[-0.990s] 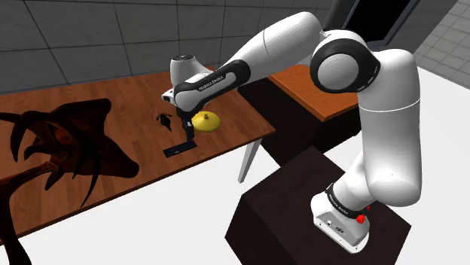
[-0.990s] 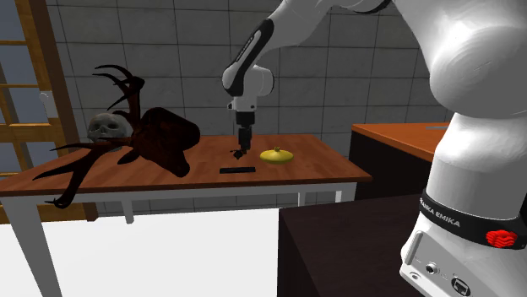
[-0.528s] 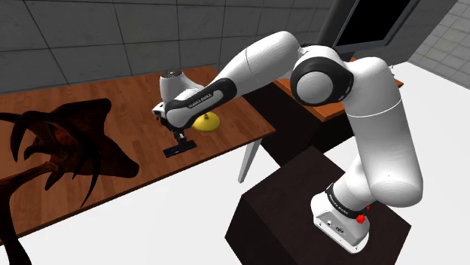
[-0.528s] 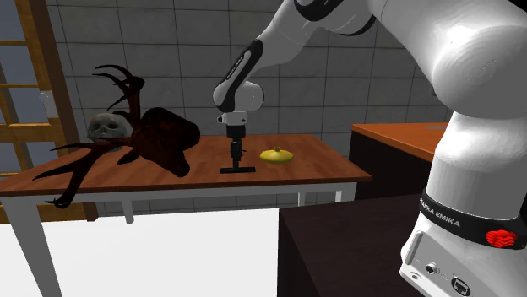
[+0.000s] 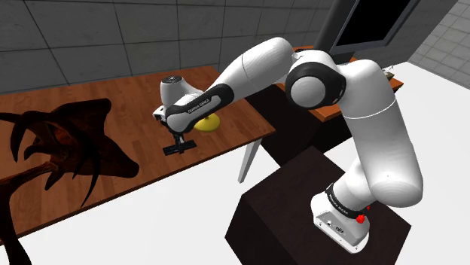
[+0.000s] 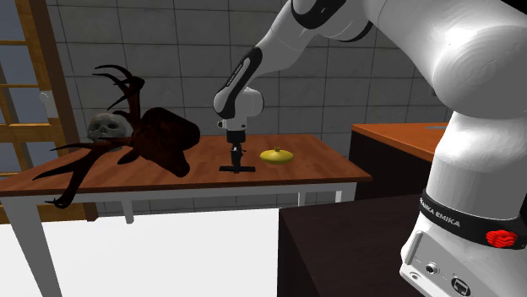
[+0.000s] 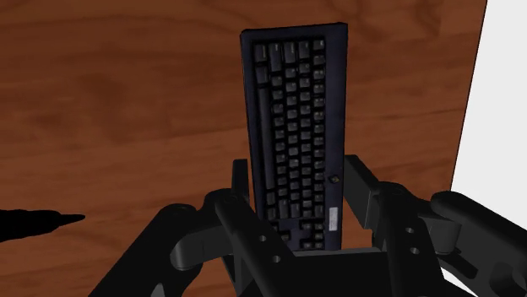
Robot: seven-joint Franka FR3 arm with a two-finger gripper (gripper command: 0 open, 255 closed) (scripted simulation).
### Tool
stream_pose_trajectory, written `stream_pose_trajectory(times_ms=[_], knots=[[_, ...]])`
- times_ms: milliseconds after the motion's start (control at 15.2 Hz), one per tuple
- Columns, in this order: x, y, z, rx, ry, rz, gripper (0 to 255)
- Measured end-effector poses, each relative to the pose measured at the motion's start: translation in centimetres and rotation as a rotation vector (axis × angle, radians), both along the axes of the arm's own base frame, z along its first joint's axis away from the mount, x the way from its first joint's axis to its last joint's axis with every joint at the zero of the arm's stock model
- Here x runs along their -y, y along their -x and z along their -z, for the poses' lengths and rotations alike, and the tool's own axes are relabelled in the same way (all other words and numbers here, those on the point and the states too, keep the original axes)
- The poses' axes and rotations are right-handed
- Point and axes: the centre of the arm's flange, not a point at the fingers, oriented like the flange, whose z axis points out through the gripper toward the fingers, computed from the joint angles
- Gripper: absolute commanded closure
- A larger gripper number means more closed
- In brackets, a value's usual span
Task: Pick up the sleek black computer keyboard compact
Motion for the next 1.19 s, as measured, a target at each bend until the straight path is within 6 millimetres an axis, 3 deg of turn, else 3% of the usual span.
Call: stream_pose_trajectory(times_ms=[594, 1188], knots=[[0.0, 0.1, -0.1, -0.002, 0.001, -0.001, 255], [0.0, 0.3, -4.3, -0.007, 0.002, -0.002, 255]])
